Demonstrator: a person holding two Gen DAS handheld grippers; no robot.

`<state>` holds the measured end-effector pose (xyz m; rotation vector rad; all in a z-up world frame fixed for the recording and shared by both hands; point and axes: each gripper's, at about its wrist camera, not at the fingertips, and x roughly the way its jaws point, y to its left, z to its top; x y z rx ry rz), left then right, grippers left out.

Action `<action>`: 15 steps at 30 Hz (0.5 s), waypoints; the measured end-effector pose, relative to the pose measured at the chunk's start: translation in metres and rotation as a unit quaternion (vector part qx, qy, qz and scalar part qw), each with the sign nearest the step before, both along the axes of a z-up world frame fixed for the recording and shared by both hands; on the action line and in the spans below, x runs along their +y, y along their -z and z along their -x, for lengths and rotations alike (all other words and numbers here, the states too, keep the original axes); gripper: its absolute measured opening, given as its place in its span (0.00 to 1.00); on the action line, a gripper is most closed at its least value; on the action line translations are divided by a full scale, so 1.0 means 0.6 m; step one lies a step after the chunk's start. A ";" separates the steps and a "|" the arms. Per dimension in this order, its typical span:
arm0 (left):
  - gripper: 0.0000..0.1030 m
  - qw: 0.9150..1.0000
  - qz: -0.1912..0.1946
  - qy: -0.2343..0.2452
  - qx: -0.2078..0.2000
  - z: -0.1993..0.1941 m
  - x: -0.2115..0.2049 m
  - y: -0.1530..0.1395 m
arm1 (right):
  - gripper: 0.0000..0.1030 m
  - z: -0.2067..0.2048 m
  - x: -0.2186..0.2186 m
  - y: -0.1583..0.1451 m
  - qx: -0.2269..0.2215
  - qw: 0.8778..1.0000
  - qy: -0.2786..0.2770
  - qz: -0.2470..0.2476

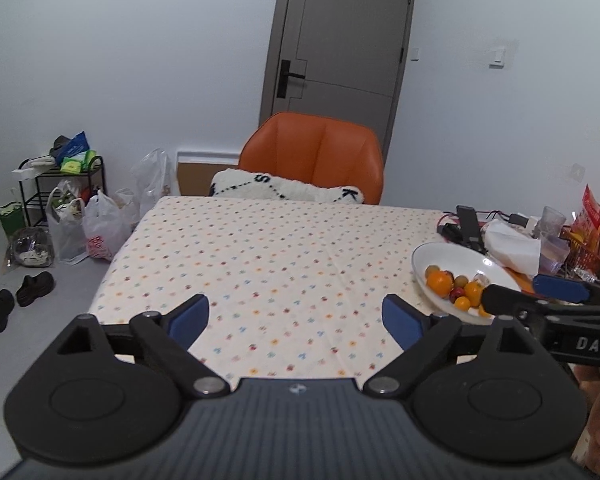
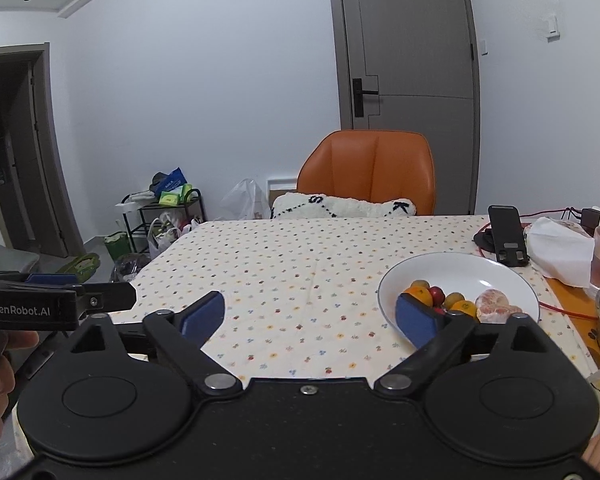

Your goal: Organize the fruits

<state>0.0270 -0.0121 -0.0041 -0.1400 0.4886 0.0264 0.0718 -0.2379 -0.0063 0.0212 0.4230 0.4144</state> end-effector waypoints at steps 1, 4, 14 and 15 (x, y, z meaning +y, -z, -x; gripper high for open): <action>0.91 1.000 0.000 -0.004 0.002 0.004 0.003 0.000 | 0.96 0.003 0.000 0.000 0.001 1.000 0.000 0.000; 0.93 1.000 0.000 -0.013 0.006 0.015 0.011 -0.002 | 1.00 0.012 0.002 -0.002 0.005 1.000 -0.002 0.000; 0.99 0.999 -0.018 -0.017 0.033 0.029 0.024 -0.004 | 1.00 0.032 0.002 0.001 0.024 1.000 -0.009 -0.007; 0.99 0.999 -0.021 -0.018 0.035 0.030 0.024 -0.003 | 1.00 0.033 0.003 0.001 0.026 1.000 -0.010 -0.008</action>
